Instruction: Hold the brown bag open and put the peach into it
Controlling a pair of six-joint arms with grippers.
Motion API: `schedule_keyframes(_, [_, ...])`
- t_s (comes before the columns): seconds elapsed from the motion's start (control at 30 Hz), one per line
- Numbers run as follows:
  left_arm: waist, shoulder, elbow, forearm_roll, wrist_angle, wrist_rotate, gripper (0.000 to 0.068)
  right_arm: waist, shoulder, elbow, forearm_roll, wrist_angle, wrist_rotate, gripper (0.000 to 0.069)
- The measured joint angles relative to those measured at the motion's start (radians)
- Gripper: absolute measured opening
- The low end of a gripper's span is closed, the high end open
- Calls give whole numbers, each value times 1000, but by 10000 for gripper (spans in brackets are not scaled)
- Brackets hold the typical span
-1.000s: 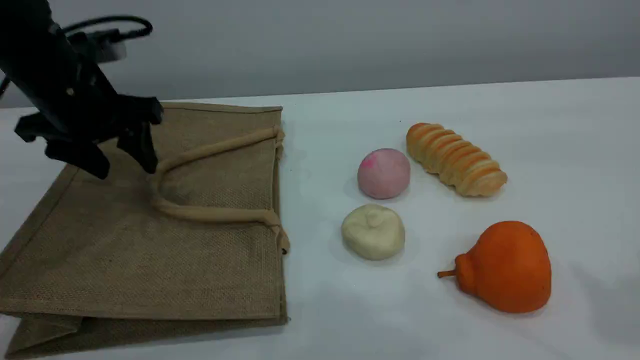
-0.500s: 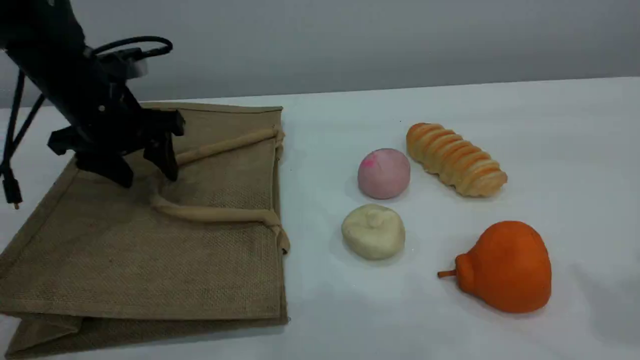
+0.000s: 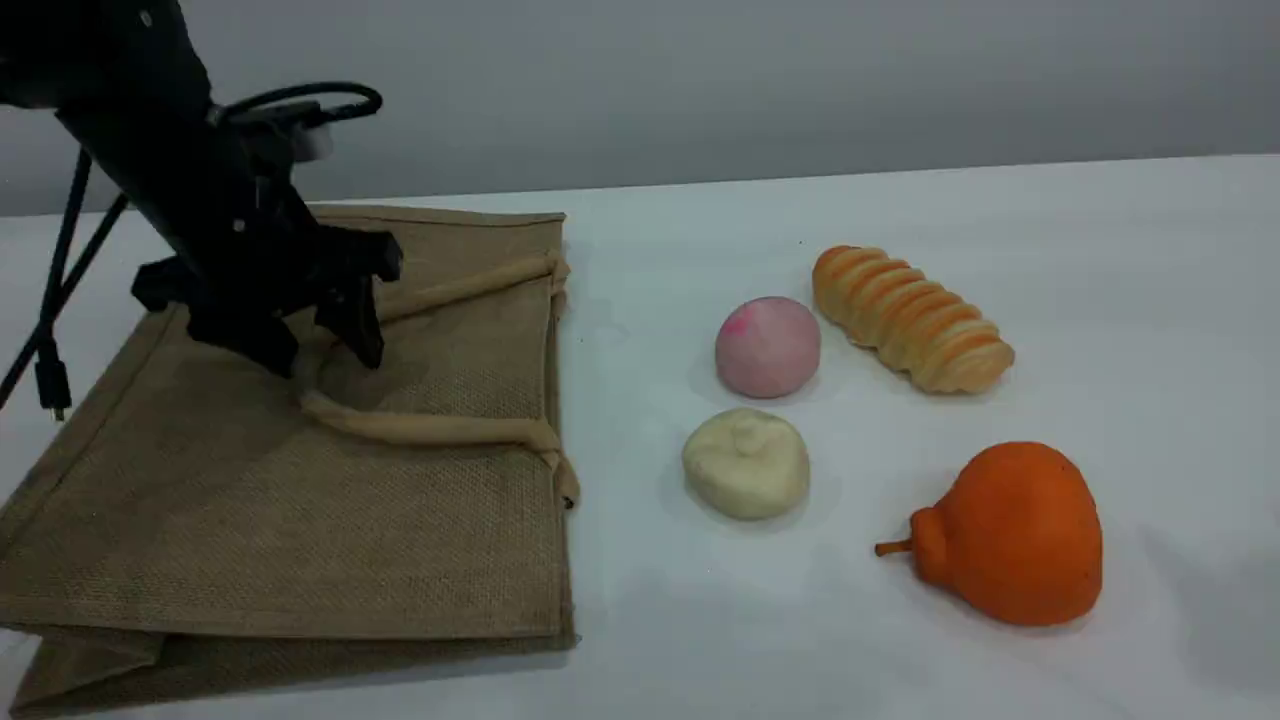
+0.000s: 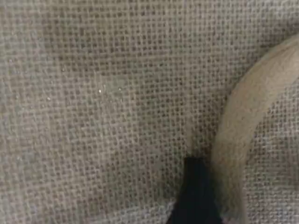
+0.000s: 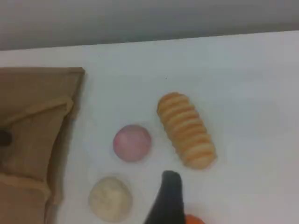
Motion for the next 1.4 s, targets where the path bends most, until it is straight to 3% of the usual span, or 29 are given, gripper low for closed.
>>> schedule_keyframes(0.17, [0,24,0,0,4,0,458,0,0,0,0,6,-1,584])
schedule_keyframes(0.27, [0,25,0,0,4,0,415,0,0,0,0,6,-2,584])
schedule_keyframes(0.33, [0,25,0,1,4,0,356,0,0,0,0,6,-2,584])
schedule_keyframes(0.53, [0,25,0,-2,3,46,83,0,0,0,-1,6,-2,584])
schedule_keyframes(0.77, [1,-4,-47,-1,68,138,83,0,0,0,-1,5,-2,584])
schedule_keyframes(1.07, [2,-23,-321,0,424,352,83,0,2,0,-1,19,-28,584])
schedule_keyframes(1.3, [3,-24,-577,1,708,421,83,0,64,0,7,26,-40,584])
schedule_keyframes(1.4, [3,-24,-681,-3,757,421,83,0,111,0,9,26,-43,584])
